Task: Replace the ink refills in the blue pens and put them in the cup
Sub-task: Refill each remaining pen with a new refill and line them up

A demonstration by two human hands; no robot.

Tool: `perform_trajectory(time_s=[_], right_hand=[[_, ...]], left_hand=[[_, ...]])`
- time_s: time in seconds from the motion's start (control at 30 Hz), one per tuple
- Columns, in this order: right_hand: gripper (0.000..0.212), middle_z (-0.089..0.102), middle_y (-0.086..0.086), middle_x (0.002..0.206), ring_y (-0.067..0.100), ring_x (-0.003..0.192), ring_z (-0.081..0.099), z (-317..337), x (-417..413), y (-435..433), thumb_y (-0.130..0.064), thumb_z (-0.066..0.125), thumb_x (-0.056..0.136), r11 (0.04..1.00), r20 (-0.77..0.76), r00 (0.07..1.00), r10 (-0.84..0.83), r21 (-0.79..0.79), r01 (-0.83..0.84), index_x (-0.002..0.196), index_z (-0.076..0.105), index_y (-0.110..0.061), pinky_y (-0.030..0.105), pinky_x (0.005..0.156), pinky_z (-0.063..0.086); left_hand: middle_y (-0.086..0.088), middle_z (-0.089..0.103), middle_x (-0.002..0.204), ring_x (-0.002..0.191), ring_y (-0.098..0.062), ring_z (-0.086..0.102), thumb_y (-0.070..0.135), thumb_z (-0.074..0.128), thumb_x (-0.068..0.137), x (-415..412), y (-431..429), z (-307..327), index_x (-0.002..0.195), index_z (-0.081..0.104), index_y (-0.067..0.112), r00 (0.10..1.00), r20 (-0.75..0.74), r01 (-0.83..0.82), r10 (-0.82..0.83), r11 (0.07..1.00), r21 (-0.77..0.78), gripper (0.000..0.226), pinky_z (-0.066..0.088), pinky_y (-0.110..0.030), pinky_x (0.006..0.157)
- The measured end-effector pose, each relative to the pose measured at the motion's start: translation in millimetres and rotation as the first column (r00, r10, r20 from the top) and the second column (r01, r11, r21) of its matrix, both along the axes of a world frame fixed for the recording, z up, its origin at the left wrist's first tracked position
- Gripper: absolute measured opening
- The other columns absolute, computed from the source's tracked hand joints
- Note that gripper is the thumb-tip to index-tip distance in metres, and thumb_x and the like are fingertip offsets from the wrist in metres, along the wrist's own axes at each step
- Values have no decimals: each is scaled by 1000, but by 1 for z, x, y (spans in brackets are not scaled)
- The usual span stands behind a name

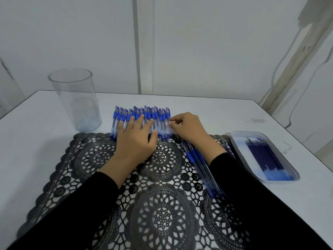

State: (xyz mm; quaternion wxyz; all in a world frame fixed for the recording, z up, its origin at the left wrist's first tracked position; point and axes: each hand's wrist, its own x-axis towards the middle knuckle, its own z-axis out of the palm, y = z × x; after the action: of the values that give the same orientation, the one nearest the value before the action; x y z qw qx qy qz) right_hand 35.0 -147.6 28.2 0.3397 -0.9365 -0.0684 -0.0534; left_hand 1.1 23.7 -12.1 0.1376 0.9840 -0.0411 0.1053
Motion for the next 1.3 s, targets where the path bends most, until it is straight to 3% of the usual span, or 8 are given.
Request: perform_trajectory(time_s=[0.23, 0.57, 0.73, 0.87, 1.0, 1.17, 1.23, 1.3], right_hand=[[26, 72, 7, 106, 6, 64, 54, -6, 6, 7, -21, 63, 93, 1000, -8, 1000, -28, -6, 27, 116, 72, -13, 15, 62, 41], [21, 73, 14, 97, 24, 81, 68, -2, 2, 12, -7, 61, 84, 994, -6, 994, -107, -32, 107, 98, 75, 2, 26, 71, 53], [22, 74, 7, 97, 8, 59, 57, 1, -8, 2, -5, 62, 82, 977, -43, 986, -159, 139, 164, 98, 77, -7, 14, 52, 47], [23, 73, -4, 87, -1, 56, 61, 5, -38, 3, -12, 66, 87, 905, -22, 989, -145, 402, 141, 107, 75, -19, 16, 57, 50], [21, 75, -6, 84, 6, 67, 66, 10, -77, 14, -13, 70, 88, 811, -4, 999, -49, 583, 42, 107, 75, -21, 19, 64, 53], [24, 76, 0, 85, 35, 85, 66, 9, -112, 21, -12, 71, 87, 760, 45, 998, 38, 647, -58, 106, 74, -26, 40, 76, 56], [22, 76, -5, 86, 32, 87, 67, 7, -119, 19, -12, 72, 86, 753, 69, 996, 57, 652, -88, 103, 75, -25, 36, 78, 56], [18, 76, -6, 87, 23, 86, 69, 4, -121, 14, -15, 72, 86, 757, 91, 995, 31, 649, -83, 103, 76, -21, 31, 78, 57]], left_hand=[[-4, 22, 164, 152, -26, 13, 50, 18, 90, 1, 0, -8, 155, 30, 30, 1000, 13, 3, -3, 1000, -8, 69, -1, -50, 121], [-5, 25, 162, 151, -28, 16, 49, 20, 91, 2, 1, -11, 154, 33, 28, 999, 43, 17, -17, 1000, -12, 68, 0, -50, 121], [0, 32, 160, 151, -20, 19, 49, 23, 93, -3, 4, -2, 150, 40, 26, 993, 91, 90, -71, 970, -227, 63, 2, -44, 123], [-4, 52, 146, 137, -17, 44, 39, 38, 105, -17, -2, 11, 146, 46, 16, 973, 192, 220, -130, 780, -586, 48, 34, -41, 117], [6, 55, 134, 104, 3, 55, 34, 44, 105, -32, -14, 20, 152, 37, 18, 967, 198, 253, -158, 545, -800, 50, 46, -13, 94], [0, 69, 120, 116, -9, 64, 15, 53, 101, -57, -25, 30, 145, 44, 13, 959, 259, 275, -114, 169, -946, 45, 52, -25, 96], [2, 73, 110, 107, -12, 69, 12, 56, 100, -64, -23, 34, 139, 50, 17, 948, 315, 319, -49, 187, -929, 40, 55, -28, 93], [10, 74, 99, 94, -23, 72, 11, 56, 100, -65, -12, 34, 132, 55, 27, 923, 385, 368, -17, 327, -870, 36, 56, -33, 87]])
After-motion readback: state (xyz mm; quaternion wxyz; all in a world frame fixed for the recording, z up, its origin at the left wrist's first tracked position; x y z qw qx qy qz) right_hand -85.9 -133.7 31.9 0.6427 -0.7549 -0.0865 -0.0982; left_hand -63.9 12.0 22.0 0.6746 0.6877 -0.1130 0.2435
